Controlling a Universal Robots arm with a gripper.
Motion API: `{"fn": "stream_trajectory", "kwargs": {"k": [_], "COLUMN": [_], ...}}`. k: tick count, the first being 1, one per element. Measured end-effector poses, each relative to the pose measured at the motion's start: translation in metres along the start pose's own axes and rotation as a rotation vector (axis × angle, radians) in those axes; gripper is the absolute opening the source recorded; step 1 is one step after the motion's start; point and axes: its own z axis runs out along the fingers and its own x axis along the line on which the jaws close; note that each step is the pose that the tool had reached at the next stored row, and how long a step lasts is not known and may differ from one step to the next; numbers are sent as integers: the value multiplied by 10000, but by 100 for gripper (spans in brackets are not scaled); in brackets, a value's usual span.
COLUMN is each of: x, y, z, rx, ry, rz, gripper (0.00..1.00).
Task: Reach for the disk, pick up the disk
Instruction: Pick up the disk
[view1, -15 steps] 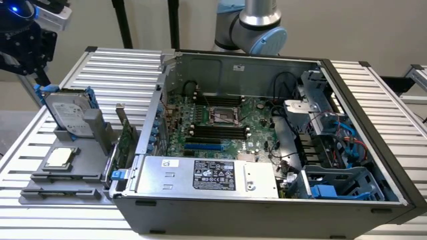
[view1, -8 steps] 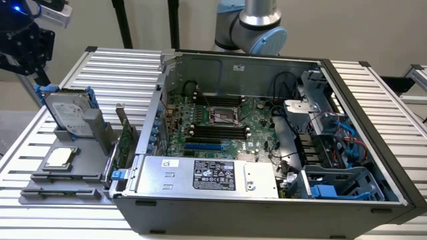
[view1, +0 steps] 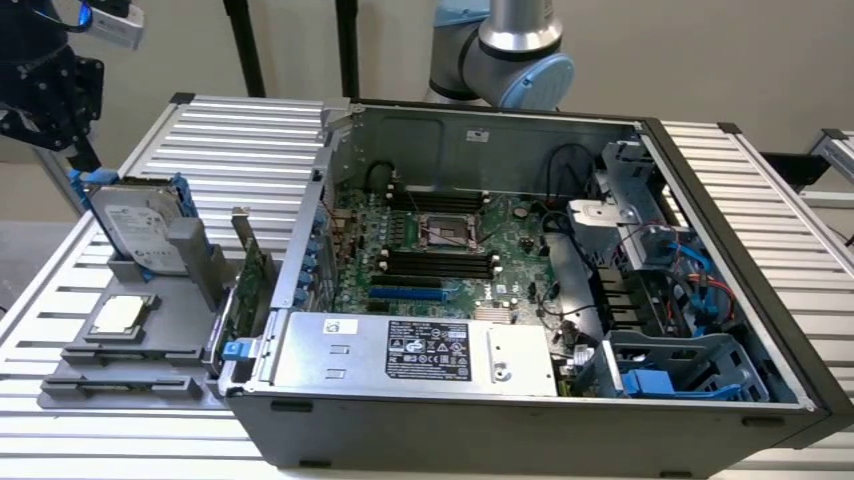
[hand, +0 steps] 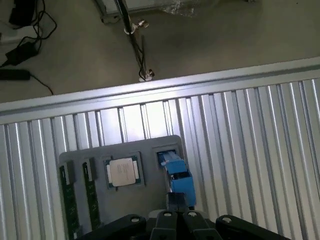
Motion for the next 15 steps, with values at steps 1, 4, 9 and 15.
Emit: {"fn": "stream_trajectory", "kwargs": {"k": [1,4,9,15], "x": [-2,-8,-49,-90], "y": [0,1,8,36], "z": [0,0,2,10], "rx": [-1,-6,-8,-5], "ry": [4,18,17,11], "rz": [-136,-542,-932,-1047], "gripper": [11,11,11,12]}}
